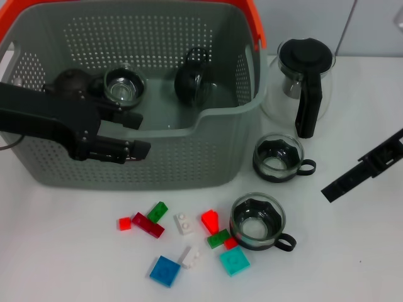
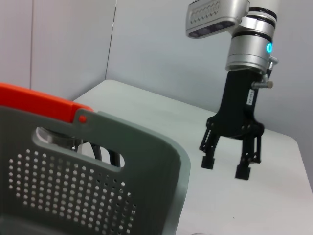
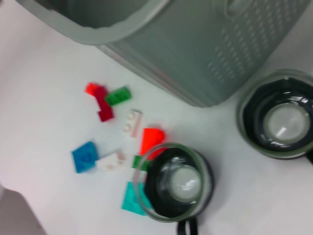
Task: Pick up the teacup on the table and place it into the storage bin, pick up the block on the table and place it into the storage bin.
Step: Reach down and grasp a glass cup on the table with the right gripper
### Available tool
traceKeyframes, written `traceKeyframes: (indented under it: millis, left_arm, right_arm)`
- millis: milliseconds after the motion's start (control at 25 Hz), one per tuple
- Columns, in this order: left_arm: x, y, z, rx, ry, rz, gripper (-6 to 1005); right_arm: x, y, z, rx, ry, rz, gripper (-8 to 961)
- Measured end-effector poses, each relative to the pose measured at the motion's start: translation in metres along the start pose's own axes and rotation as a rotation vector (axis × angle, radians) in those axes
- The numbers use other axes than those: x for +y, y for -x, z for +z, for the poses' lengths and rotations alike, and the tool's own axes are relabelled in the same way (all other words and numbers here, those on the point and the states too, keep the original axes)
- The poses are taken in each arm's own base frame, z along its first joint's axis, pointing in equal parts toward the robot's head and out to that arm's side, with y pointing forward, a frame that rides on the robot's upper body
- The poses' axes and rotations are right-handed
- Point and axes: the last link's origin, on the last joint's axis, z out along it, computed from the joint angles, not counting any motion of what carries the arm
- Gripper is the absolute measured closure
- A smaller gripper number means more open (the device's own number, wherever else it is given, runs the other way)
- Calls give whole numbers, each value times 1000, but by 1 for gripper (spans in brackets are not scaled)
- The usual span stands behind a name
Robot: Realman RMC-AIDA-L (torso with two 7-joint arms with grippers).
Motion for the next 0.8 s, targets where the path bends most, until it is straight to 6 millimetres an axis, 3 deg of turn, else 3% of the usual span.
traceKeyframes:
  millis: [320, 800]
  left_arm:
    - [-3, -1, 4, 14, -21, 5, 372]
    - [-6, 2, 9, 31, -43, -13, 372]
  right_arm:
    - [6, 25, 12, 46, -129, -123, 41]
    - [17, 44, 39, 76, -201, -421, 41]
